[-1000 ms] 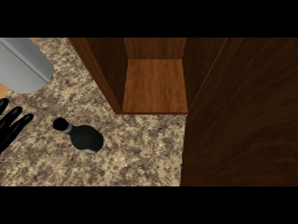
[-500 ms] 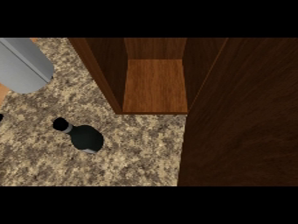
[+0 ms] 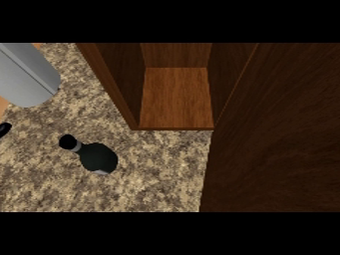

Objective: Pick up the wine, place it into the cabinet and close the cabinet

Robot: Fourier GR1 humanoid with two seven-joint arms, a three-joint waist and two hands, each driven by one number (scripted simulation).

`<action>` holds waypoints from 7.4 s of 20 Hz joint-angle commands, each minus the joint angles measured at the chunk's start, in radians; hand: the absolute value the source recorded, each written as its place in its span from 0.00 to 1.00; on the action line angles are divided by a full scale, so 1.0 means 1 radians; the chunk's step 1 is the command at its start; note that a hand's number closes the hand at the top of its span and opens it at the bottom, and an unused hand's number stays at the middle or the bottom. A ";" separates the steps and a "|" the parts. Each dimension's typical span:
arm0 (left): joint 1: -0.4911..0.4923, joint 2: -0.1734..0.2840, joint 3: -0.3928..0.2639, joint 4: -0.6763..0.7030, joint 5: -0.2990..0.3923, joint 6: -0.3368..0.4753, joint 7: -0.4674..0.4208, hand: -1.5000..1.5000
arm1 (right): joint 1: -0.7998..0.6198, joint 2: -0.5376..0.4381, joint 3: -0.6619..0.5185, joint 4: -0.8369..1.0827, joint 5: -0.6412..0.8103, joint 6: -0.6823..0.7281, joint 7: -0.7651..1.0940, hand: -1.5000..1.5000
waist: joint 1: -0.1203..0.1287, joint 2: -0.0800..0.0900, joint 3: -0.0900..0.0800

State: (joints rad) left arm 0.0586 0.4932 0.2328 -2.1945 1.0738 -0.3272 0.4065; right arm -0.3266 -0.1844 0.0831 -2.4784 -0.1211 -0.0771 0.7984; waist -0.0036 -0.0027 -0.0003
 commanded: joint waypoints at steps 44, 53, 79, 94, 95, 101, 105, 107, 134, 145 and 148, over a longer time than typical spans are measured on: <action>-0.091 -0.264 -0.087 0.834 -0.804 -0.301 -0.575 0.00 | -0.288 -0.041 -0.056 -0.103 -0.009 -0.094 0.316 0.00 | -0.003 0.000 -0.001; -0.169 -0.258 -0.083 1.107 -0.935 -0.323 -0.772 0.00 | -0.276 -0.049 -0.057 -0.114 -0.025 -0.086 0.310 0.00 | -0.006 0.001 -0.001; -0.436 -0.277 -0.123 1.735 -1.092 -0.312 -1.161 0.00 | -0.323 -0.056 -0.072 -0.071 -0.030 -0.122 0.307 0.00 | -0.022 0.006 -0.003; -0.405 -0.279 -0.257 1.603 -1.180 -0.257 -1.362 1.00 | -0.331 -0.073 -0.058 -0.079 -0.016 -0.117 0.327 0.00 | -0.011 -0.002 -0.002; -0.416 -0.262 -0.244 1.622 -1.170 -0.265 -1.392 1.00 | -0.298 -0.061 -0.046 -0.094 -0.017 -0.111 0.304 0.00 | -0.016 0.001 -0.002; -0.366 -0.423 -0.093 1.558 -1.063 0.182 -1.291 1.00 | -0.322 -0.075 -0.082 -0.053 -0.038 -0.111 0.322 0.00 | 0.000 -0.008 0.000; -0.353 -0.462 -0.115 1.415 -1.068 0.246 -1.289 1.00 | -0.307 -0.088 -0.115 -0.067 -0.065 -0.096 0.313 0.00 | 0.004 -0.005 0.001; -0.308 -0.465 -0.134 1.293 -1.052 0.225 -1.242 1.00 | -0.207 -0.079 -0.142 -0.060 -0.097 -0.048 0.218 0.00 | 0.011 -0.003 0.002; -0.557 -0.493 -0.589 0.733 -0.810 0.813 -0.484 1.00 | -0.239 -0.080 -0.161 -0.112 -0.119 -0.065 0.299 0.00 | -0.013 0.000 0.000; -0.782 -0.493 -0.530 0.976 -0.922 0.878 -0.536 1.00 | -0.252 -0.061 -0.161 -0.037 -0.120 -0.053 0.243 0.00 | -0.012 0.002 0.001; -0.816 -0.492 -0.513 1.037 -0.947 0.868 -0.564 1.00 | -0.287 -0.088 -0.152 -0.101 -0.120 -0.060 0.322 0.00 | -0.021 0.000 0.000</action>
State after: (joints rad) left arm -0.7098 0.0053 -0.2979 -1.2480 0.1664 0.5359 -0.1150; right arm -0.5785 -0.2591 -0.0725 -2.4520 -0.1602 -0.1092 0.9986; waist -0.0168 -0.0007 0.0006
